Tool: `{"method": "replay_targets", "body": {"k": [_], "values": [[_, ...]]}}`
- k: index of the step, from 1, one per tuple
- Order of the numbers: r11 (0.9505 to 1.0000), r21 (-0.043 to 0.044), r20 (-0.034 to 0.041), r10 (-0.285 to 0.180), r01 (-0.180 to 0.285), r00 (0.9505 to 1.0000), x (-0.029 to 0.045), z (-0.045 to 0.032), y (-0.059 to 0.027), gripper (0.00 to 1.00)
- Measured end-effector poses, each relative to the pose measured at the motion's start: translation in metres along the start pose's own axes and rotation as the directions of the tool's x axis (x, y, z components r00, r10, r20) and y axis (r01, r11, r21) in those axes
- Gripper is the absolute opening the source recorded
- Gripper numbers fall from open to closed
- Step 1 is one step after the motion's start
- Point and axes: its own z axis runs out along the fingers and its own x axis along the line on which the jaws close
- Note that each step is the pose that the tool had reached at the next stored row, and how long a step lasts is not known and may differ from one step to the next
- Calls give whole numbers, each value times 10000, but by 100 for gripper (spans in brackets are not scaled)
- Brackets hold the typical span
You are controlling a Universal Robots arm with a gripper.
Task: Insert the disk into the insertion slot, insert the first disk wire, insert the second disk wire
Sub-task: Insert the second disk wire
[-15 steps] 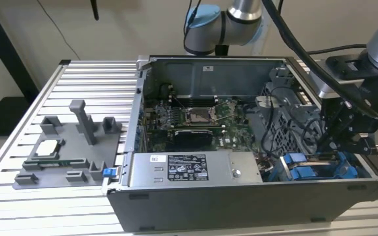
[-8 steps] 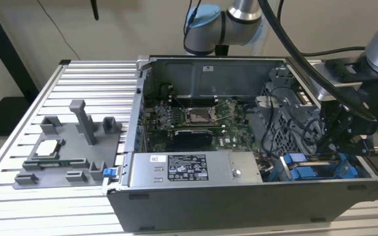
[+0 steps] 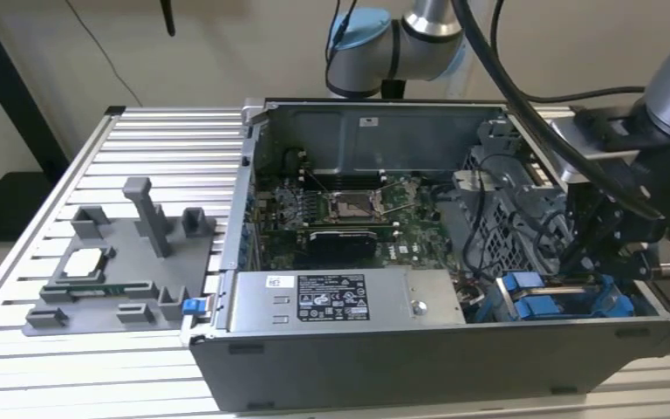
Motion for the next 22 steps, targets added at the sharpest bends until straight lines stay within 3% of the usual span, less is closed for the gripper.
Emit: {"method": "replay_targets", "body": {"k": [22], "values": [[10000, 3, -3, 23, -23, 10000, -4, 67, -2, 0]]}}
